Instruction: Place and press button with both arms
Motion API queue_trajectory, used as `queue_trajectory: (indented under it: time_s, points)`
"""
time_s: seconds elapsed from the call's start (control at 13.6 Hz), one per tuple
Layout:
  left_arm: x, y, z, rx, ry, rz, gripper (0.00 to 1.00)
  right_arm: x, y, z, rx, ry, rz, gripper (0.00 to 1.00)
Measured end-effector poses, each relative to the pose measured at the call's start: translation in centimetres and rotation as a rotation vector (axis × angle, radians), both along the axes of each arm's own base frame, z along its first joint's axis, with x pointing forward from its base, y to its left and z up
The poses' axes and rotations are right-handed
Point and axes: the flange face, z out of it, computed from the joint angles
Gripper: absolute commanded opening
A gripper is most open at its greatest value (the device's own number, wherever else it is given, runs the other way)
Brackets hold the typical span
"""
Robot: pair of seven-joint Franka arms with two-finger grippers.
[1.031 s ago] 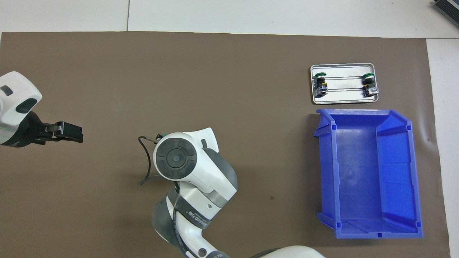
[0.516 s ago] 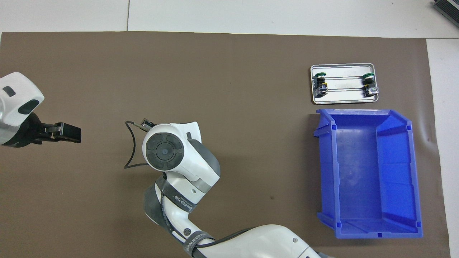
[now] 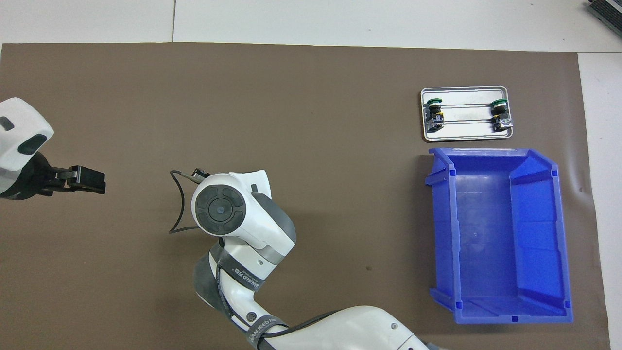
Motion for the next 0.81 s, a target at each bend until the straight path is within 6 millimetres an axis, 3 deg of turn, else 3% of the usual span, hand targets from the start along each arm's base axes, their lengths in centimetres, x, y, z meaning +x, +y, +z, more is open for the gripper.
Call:
queue_trajectory:
  time_s: [0.07, 0.15, 0.22, 0.29, 0.37, 0.52, 0.81]
  points:
    - [0.0, -0.1, 0.0, 0.0, -0.004, -0.002, 0.99, -0.1, 0.0, -0.2, -0.003, 0.003, 0.0, 0.69]
    - [0.1, -0.7, 0.1, 0.0, -0.014, -0.016, 0.99, -0.2, -0.1, -0.5, -0.007, 0.007, 0.001, 0.48]
    - [0.0, -2.1, 0.2, 0.0, -0.02, -0.042, 0.99, -0.2, -0.1, -0.7, -0.011, 0.01, 0.001, 0.08]
    - [-0.2, -3.7, 0.3, 0.001, -0.02, -0.072, 0.99, -0.2, -0.2, -0.8, -0.012, 0.011, 0.001, 0.0]
    - [-0.4, -4.9, 0.3, 0.002, -0.021, -0.091, 0.99, -0.2, -0.2, -0.8, -0.011, 0.01, 0.001, 0.0]
    - [-0.5, -5.0, 0.4, 0.002, -0.023, -0.093, 0.99, -0.1, -0.2, -0.5, -0.008, 0.007, -0.001, 0.0]
    - [-0.1, -1.9, 0.5, 0.001, -0.023, -0.035, 0.99, 1.0, -1.1, 0.2, -0.009, -0.009, 0.011, 0.0]
